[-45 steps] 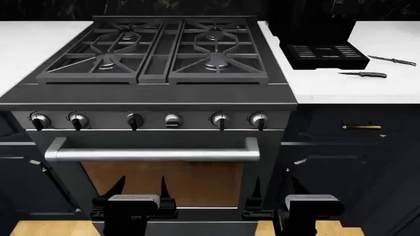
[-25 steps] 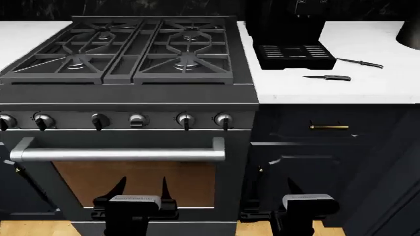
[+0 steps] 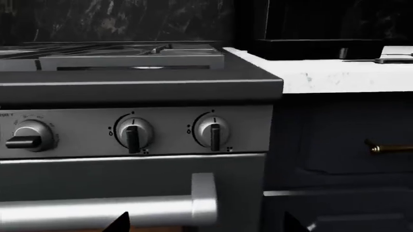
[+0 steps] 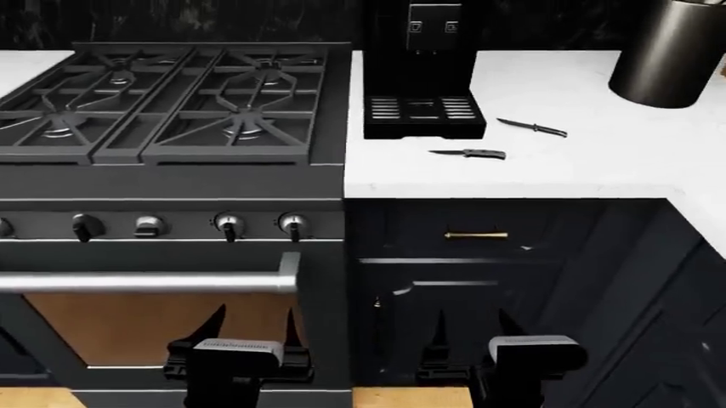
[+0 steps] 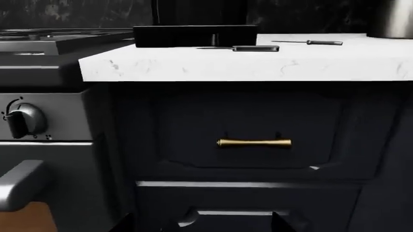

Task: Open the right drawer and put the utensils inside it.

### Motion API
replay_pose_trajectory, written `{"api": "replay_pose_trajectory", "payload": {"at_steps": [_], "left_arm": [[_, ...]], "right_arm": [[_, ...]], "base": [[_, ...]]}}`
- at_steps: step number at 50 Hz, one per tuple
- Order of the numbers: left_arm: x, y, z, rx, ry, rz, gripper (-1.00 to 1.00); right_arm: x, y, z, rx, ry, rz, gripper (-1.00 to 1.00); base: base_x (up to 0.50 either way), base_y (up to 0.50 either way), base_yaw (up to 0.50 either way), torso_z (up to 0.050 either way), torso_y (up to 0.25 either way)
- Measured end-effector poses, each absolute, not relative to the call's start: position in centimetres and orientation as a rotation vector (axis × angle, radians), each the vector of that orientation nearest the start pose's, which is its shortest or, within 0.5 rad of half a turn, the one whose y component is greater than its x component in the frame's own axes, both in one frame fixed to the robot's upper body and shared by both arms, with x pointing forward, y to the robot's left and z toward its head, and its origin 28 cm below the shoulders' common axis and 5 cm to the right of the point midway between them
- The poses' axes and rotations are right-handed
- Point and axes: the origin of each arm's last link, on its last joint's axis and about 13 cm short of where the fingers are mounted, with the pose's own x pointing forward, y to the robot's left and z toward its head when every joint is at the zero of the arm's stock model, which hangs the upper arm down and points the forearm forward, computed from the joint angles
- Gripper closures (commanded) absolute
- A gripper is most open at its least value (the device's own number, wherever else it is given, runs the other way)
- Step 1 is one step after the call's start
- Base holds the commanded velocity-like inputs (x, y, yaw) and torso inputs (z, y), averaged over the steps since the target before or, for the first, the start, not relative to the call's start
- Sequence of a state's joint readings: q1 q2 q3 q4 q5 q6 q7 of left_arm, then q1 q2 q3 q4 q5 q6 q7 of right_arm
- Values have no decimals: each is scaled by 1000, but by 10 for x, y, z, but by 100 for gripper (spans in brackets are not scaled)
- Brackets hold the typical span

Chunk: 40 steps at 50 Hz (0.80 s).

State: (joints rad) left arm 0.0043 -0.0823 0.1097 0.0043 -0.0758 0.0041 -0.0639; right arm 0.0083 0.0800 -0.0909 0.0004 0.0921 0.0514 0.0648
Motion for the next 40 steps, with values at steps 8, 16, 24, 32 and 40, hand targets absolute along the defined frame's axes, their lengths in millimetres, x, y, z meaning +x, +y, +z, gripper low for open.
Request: {"api": "replay_pose_trajectory", "payload": {"at_steps": [8,16,24,32,40], "left_arm": [[208,202,12,8,2,-50,-100],[207,202,12,9,1,-54,-100],[207,202,12,11,1,-58,-100],[207,202,12,14,1,-59,-100],[207,201,12,8,1,-61,-100]], "right_arm": [[210,-97,11,8,52,24,-100],[210,-97,11,7,52,22,-100],[210,-97,12,5,51,22,-100],[210,-98,11,5,52,22,-100],[211,-98,11,8,56,23,-100]], "base": [[0,-500,0,50,0],[0,-500,0,50,0],[0,-500,0,50,0],[0,-500,0,50,0],[0,-193,0,50,0]]}}
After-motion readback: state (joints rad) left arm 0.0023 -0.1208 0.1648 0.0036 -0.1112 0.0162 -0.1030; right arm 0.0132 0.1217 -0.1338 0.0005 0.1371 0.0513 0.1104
